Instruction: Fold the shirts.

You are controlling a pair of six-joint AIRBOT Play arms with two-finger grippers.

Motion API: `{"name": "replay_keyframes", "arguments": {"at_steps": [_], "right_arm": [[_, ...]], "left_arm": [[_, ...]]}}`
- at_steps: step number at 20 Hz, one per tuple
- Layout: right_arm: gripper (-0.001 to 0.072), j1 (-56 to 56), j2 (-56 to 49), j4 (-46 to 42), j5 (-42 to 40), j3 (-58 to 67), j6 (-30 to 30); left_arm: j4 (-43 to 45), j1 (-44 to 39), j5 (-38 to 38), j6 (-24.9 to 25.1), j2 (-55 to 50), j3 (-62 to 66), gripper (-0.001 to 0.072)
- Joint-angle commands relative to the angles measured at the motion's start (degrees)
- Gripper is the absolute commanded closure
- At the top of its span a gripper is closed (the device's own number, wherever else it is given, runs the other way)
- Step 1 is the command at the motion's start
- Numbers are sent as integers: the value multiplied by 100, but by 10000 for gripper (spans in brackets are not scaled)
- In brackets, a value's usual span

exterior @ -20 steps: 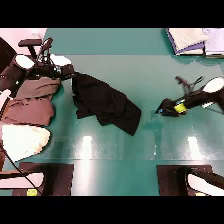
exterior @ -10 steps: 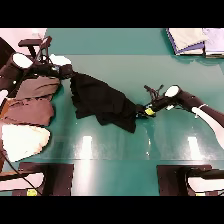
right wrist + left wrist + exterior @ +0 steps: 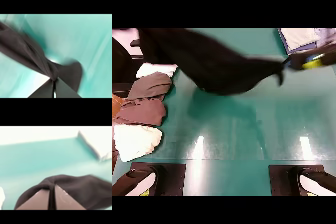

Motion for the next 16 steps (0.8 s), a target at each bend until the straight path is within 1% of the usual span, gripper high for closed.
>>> {"name": "replay_keyframes", "arguments": {"at_steps": [1, 3, 5, 6, 8, 10, 11, 12, 14, 16], "right_arm": [[697, -503, 785, -240, 439, 1545, 31], [698, -706, 988, -238, 455, 1967, 33], [698, -859, 1025, -229, 549, 2109, 138], [698, -896, 979, -229, 686, 2111, 199], [697, -890, 739, -219, 1241, 2109, 330], [698, -890, 372, -195, 1891, 2059, 352], [697, -890, 256, -188, 1989, 1827, 352], [698, -874, 197, -184, 1943, 1488, 352], [698, -708, 234, -229, 1784, 538, 350], [698, -505, 461, -234, 1519, -612, 350]], "left_arm": [[57, 0, -208, 0, 756, 953, 683], [59, 0, -496, -2, 857, 1209, 683], [59, 0, -984, -9, 837, 1222, 683], [61, 0, -1290, -50, 767, 1139, 684], [61, 0, -1893, -212, 634, 686, 685], [68, -39, -2297, -262, 616, -313, 685], [109, -160, -2358, -299, 616, -1025, 685], [138, -354, -2317, -306, 616, -1773, 685], [225, -831, -1921, -297, 616, -3189, 686], [380, -1268, -1604, -243, 616, -4229, 685]]}}
